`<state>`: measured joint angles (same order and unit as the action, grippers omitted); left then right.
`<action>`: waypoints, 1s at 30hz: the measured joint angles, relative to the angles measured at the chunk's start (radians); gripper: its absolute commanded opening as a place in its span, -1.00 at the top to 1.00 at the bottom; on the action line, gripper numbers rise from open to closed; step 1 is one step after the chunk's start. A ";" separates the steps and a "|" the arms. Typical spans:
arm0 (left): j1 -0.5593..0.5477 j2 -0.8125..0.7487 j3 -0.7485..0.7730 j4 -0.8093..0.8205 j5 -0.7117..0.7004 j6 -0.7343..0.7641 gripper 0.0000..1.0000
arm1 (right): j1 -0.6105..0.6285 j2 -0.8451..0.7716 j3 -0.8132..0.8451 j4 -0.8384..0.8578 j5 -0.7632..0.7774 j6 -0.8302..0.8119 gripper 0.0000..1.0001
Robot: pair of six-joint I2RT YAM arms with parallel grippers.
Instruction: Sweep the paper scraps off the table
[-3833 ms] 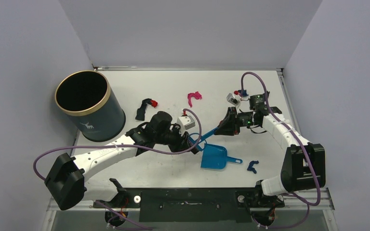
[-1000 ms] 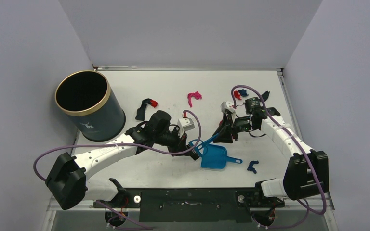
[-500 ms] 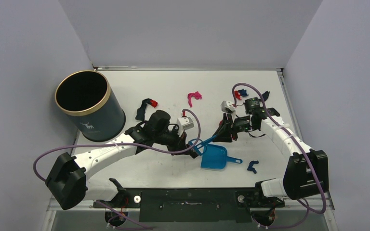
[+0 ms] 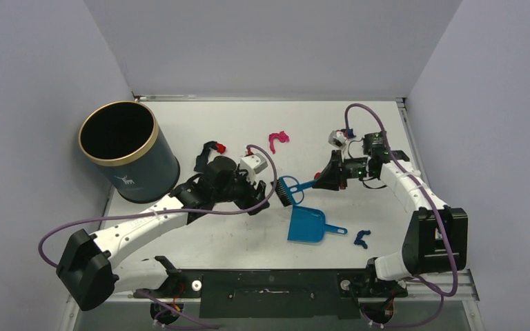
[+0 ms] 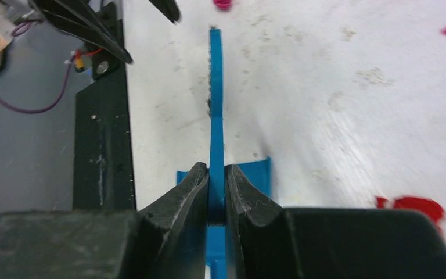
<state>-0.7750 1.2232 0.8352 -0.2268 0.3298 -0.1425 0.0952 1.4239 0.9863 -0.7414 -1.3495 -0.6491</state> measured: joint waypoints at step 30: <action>-0.647 0.541 0.324 -0.099 -0.775 -0.779 0.08 | -0.162 -0.320 -0.185 0.621 0.744 0.629 0.89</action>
<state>-1.4223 1.7641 1.1595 -0.3256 -0.4454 -0.9211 -0.0669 1.1042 0.8017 -0.1200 -0.6056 -0.0204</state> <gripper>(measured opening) 0.525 0.133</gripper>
